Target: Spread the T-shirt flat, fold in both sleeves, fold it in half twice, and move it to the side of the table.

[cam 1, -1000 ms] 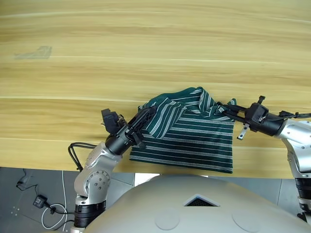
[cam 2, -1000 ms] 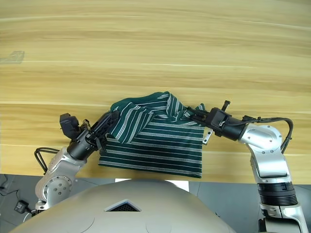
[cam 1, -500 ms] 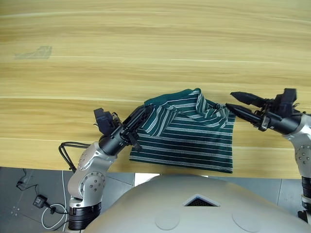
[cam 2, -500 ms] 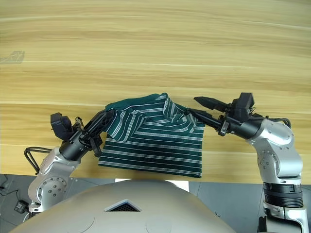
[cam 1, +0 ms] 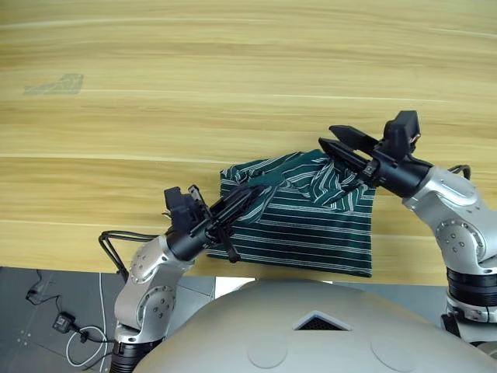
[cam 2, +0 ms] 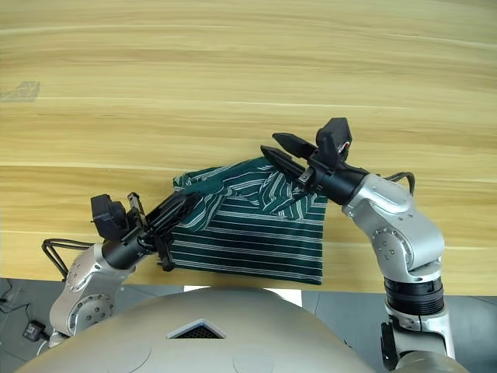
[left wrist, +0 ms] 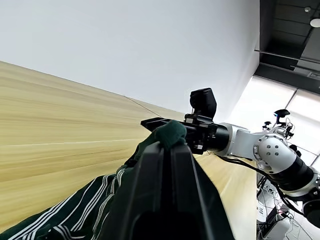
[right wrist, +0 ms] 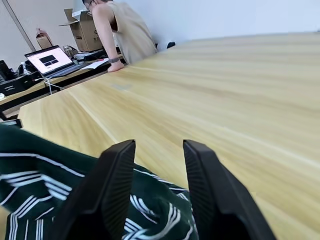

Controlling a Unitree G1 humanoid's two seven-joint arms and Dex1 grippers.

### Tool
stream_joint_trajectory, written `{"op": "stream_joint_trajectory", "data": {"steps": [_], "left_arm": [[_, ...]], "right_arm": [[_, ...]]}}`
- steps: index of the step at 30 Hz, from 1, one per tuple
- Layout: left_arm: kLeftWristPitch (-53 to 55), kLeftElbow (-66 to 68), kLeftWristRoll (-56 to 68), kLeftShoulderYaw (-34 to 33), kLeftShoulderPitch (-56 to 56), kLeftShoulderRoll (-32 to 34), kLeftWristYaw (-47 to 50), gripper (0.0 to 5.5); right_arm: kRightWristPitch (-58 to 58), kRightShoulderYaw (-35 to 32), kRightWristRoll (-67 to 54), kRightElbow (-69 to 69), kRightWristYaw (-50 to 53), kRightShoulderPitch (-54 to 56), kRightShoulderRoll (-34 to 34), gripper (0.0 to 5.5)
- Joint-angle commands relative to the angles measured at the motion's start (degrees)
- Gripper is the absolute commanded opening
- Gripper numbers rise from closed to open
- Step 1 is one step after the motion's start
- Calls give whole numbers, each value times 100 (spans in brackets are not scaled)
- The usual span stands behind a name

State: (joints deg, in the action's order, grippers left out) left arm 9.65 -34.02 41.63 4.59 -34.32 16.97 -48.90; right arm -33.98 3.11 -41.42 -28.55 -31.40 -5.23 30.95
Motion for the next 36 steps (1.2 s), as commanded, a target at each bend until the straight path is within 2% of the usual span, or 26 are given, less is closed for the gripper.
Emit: {"op": "stream_joint_trajectory", "data": {"steps": [1, 4, 10, 17, 25, 34, 36], "left_arm": [[-132, -100, -73, 37, -31, 52, 18, 0], [-164, -173, -52, 36, -19, 96, 38, 0], [-189, -121, -63, 21, 9, 104, 98, 0], [-173, -84, -78, 24, 90, 149, 112, 0], [-245, -163, -130, 92, 72, 176, 80, 0], [-352, -125, -291, 122, 159, 230, 152, 0], [-374, -83, -345, 93, 211, 251, 185, 0]], "right_arm": [[-359, 144, 238, -16, 210, 34, 42, 175], [-481, 271, 369, -4, 155, -152, 132, 175], [-414, 89, 367, 142, -264, -314, 334, 175], [-389, 94, 477, 212, -429, -280, 267, 175], [-354, 396, 767, 244, -534, -257, 190, 175], [-269, 404, 889, 199, -645, -334, 195, 1], [-235, 389, 939, 218, -655, -338, 166, 1]]}}
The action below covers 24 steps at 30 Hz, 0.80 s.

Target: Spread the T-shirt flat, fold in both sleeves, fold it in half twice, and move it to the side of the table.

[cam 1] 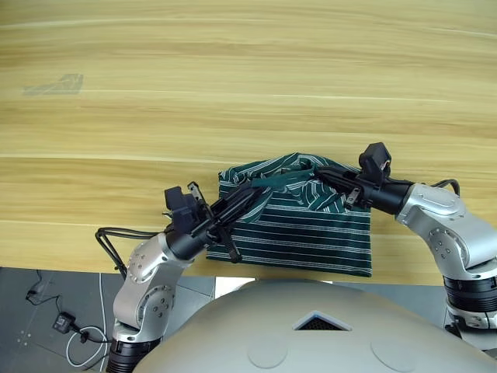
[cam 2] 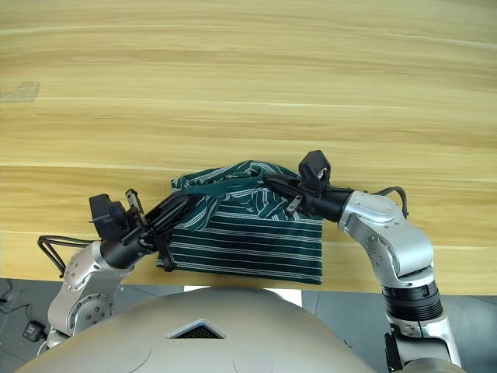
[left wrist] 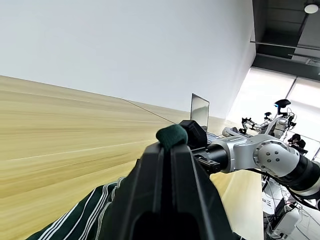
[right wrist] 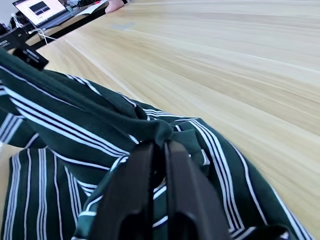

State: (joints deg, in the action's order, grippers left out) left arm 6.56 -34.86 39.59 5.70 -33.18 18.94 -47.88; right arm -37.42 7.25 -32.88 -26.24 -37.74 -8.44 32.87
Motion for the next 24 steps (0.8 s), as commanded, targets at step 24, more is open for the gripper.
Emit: {"op": "stream_joint_trajectory", "data": {"steps": [24], "left_arm": [[-1408, 8143, -5044, 590, 10808, 378, 2167, 0]], "right_arm": [[3824, -830, 2211, 7047, 770, 7420, -543, 1]]}}
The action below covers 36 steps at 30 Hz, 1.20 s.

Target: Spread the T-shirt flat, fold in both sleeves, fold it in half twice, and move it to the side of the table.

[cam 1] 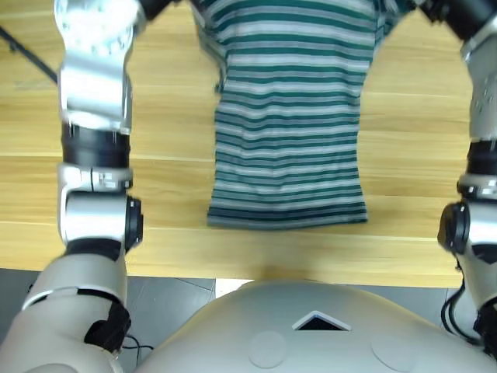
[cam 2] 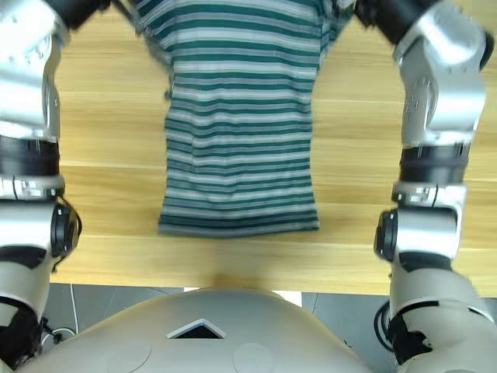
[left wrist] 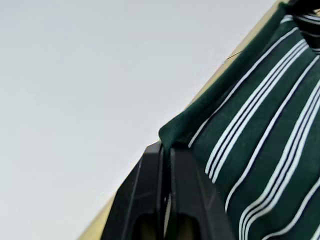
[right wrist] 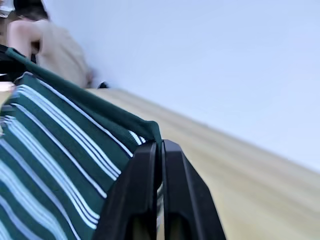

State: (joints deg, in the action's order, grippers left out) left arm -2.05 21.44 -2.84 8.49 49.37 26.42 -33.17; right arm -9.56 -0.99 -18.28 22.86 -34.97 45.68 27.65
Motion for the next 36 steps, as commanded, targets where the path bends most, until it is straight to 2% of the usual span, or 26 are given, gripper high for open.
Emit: {"op": "stream_joint_trajectory", "data": {"steps": [1, 5, 9, 11, 15, 18, 22, 26, 29, 32, 34, 36], "left_arm": [[-680, 2895, -917, 323, 2907, -375, 915, 0], [-1200, 3583, -971, 168, 3477, -253, 1259, 0], [-1761, 3175, -979, 307, 2703, -27, 678, 0], [-1841, 2367, -904, 390, 1849, 105, 297, 0], [-1609, -257, -729, 847, -907, 454, -551, 0], [-1391, -1556, -856, 1148, -2488, 561, -702, 0], [-948, -2848, -898, 988, -3228, 789, -867, 0], [-952, -4459, -703, 546, -3799, 1658, -1449, 0], [-991, -5472, -535, 491, -4512, 2224, -1896, 0], [-1199, -5842, -807, 658, -5056, 2554, -2113, 0], [-1269, -5923, -895, 725, -5284, 2675, -2212, 57], [-1347, -6021, -935, 821, -5585, 2846, -2364, 87]], "right_arm": [[1189, -47, 810, 2410, 583, 2264, -14, 1], [1685, -268, 806, 2862, 699, 2704, 75, 1], [1849, -238, 819, 2360, 234, 2070, 63, 1], [1856, 55, 1001, 1291, -62, 1046, 136, 1], [1294, 924, 1042, -1652, -633, -1777, 340, 1], [1091, 1242, 1184, -2706, -915, -2969, 609, 1], [740, 979, 964, -3385, -1163, -3381, 949, 1], [757, 728, 656, -4051, -1629, -3944, 1397, 1], [863, 864, 593, -4582, -2003, -4469, 1643, 1], [945, 1018, 764, -4744, -2183, -4618, 1770, 1], [948, 1071, 824, -4792, -2263, -4643, 1838, 0], [805, 1067, 717, -4940, -2326, -4669, 1872, 0]]}}
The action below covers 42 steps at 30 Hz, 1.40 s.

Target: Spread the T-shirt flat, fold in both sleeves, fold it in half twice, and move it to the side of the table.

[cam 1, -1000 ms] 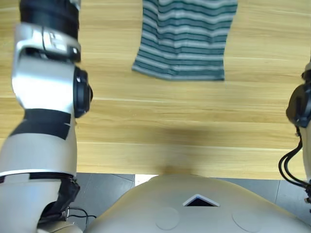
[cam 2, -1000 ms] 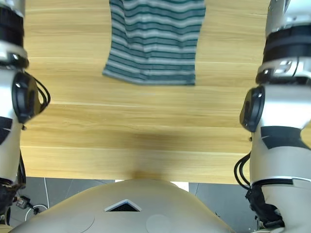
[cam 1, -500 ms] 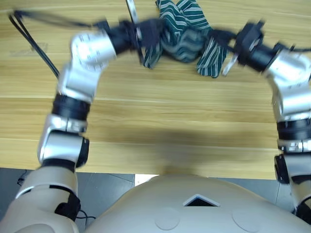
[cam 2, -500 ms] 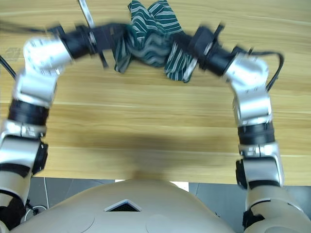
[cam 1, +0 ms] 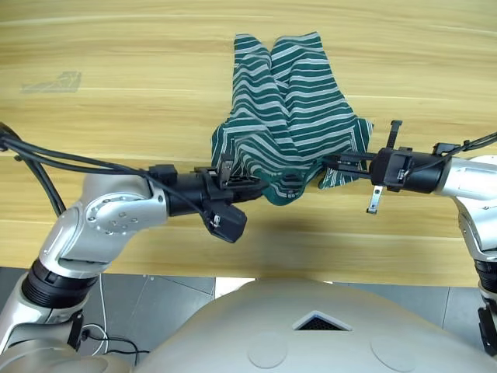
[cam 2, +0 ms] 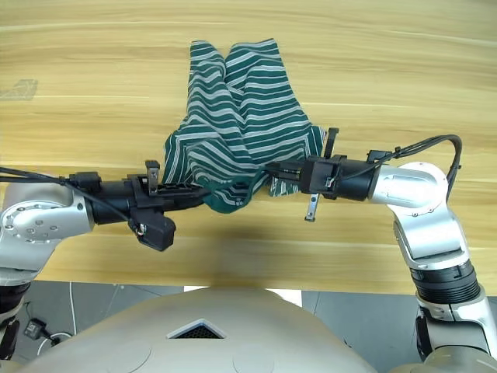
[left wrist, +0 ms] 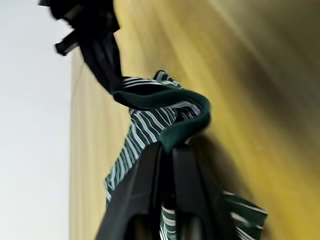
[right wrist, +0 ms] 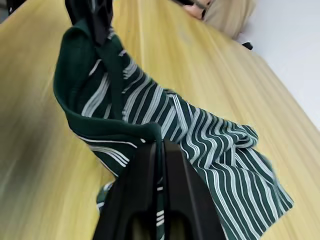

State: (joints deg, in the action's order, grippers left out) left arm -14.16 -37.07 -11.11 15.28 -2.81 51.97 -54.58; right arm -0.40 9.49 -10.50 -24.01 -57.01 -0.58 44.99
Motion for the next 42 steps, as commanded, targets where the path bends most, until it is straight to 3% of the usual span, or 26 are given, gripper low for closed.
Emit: {"op": "stream_joint_trajectory", "data": {"steps": [1, 8, 12, 13, 19, 20, 23, 28, 31, 42], "left_arm": [[-171, -218, -112, 192, -503, 359, -285, 101], [-326, -33, -186, 28, -712, 546, -315, 215], [-83, -133, 338, -124, -780, 533, -393, 275], [96, -171, 699, -173, -786, 497, -438, 294], [1014, -245, 2955, -669, -746, 216, -433, 387], [963, -118, 2768, -732, -647, 84, -237, 404], [-93, 1126, 164, -761, -165, -116, 1089, 452], [-787, 2366, -995, -978, 185, -443, 2447, 525], [-1172, 2984, -1902, -836, 254, -425, 3110, 529], [-1555, 3410, -2412, -371, 74, -631, 3408, 529]], "right_arm": [[-181, 23, -131, -326, -174, -76, 155, 0], [-424, 72, -280, -384, -408, -420, 243, 0], [-539, 54, -435, -298, -524, -553, 203, 85], [-649, -1, -673, -277, -567, -563, 144, 108], [-1861, -576, -3004, -302, -1066, -761, 33, 111], [-1873, -654, -3071, -206, -1126, -749, 52, 111], [-1502, -852, -2541, 639, -1119, -636, 122, 111], [-148, -571, -452, 1534, -520, -448, 386, 111], [525, -359, 598, 1808, -113, -280, 412, 111], [1064, 53, 1309, 2227, 2, -213, 344, 111]]}}
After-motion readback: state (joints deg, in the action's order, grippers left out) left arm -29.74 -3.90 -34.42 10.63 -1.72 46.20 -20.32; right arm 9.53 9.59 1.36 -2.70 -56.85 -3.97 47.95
